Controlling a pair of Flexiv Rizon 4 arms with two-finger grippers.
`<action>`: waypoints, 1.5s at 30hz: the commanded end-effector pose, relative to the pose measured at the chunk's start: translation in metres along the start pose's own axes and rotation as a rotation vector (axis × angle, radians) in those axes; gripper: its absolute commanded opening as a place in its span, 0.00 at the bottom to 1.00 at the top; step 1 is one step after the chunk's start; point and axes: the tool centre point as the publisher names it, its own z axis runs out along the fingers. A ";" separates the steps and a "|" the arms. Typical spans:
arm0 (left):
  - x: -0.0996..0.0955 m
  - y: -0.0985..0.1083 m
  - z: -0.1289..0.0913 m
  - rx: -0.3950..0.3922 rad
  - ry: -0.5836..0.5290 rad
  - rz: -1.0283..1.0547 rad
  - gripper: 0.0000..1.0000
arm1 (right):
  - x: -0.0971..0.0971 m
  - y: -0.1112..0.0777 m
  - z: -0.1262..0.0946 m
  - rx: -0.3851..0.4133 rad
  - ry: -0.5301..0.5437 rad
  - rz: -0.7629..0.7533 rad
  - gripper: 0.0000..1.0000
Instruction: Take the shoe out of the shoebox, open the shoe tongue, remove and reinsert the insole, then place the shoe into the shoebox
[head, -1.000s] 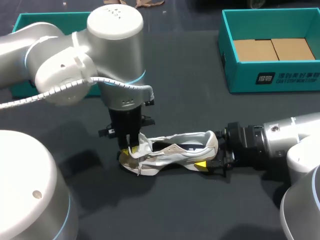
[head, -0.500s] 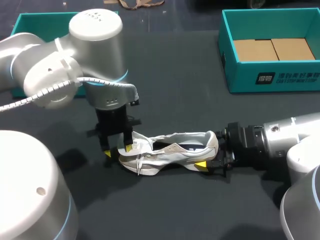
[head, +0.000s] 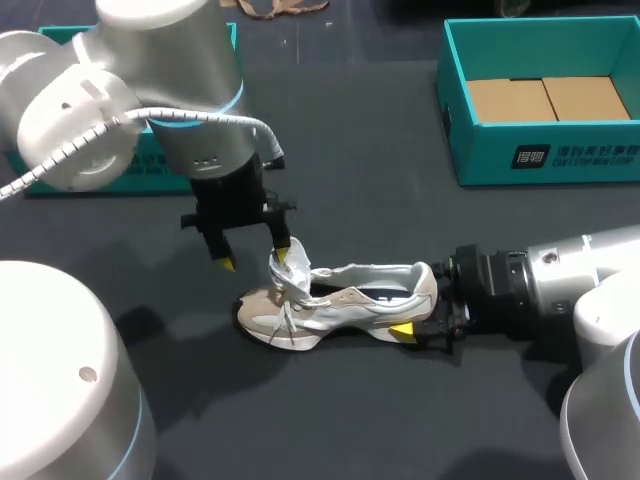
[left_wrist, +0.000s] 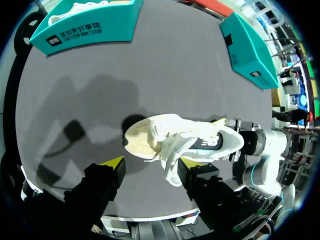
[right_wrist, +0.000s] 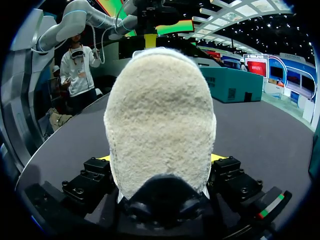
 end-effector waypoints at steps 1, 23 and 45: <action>0.009 0.012 -0.049 0.072 0.092 0.155 0.65 | 0.000 0.001 0.000 0.003 0.000 0.000 0.00; 0.091 0.032 -0.084 -0.037 0.172 1.114 0.00 | 0.000 0.001 0.000 0.003 0.000 0.000 0.00; 0.118 0.034 -0.063 0.015 -0.019 1.893 0.00 | 0.000 0.001 0.000 0.003 0.000 0.000 0.00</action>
